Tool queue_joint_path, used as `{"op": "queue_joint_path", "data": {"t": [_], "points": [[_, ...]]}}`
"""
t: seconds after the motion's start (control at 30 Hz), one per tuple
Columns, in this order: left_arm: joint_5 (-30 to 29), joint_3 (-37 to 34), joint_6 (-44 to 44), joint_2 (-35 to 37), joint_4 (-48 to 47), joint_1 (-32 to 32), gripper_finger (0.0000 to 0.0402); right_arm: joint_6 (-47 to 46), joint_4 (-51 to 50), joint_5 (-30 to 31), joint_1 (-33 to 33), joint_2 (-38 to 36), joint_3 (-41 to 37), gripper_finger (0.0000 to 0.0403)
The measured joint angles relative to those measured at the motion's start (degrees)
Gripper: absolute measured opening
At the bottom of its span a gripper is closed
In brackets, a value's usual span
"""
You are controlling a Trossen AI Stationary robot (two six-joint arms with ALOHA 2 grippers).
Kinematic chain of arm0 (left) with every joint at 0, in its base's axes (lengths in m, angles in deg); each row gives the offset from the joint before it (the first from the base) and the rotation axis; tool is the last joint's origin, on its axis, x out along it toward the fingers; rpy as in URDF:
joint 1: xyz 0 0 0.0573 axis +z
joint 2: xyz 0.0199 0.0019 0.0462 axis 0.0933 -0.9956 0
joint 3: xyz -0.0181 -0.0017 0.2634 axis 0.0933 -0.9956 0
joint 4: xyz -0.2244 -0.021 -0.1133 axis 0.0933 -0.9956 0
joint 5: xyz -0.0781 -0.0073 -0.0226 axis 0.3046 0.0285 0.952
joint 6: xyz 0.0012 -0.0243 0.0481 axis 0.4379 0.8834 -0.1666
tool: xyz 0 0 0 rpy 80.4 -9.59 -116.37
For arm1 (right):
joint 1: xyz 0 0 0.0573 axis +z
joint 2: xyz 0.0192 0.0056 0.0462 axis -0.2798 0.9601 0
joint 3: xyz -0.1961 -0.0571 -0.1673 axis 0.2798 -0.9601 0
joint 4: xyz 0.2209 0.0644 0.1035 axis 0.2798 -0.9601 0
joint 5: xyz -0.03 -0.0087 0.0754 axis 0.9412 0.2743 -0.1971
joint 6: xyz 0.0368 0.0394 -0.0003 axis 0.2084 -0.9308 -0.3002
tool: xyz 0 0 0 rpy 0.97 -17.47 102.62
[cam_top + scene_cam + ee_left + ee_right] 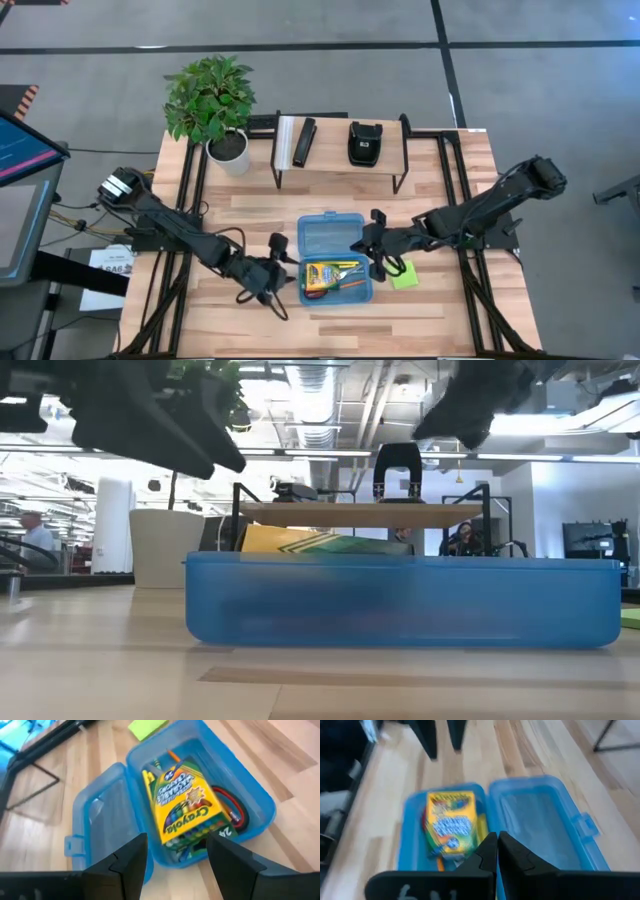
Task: Pack school essentials
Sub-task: Put the green sticky notes into the blue supply box
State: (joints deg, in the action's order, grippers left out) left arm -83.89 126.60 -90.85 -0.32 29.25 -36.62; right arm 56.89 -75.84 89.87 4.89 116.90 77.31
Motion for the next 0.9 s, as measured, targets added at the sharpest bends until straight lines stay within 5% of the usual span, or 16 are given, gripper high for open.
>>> {"op": "queue_joint_path", "data": {"t": [0.53,0.9], "points": [[-6.15,-21.8,0.33,17.41,36.8,0.19,0.0192,-0.37,1.06,-1.91,-3.13,1.27,0.04,0.0037],[-6.67,-23.53,-1.6,19.5,42.01,1.49,0.0192,1.0,4.34,-2.1,-4.5,5.31,0.3,0.0037]]}}
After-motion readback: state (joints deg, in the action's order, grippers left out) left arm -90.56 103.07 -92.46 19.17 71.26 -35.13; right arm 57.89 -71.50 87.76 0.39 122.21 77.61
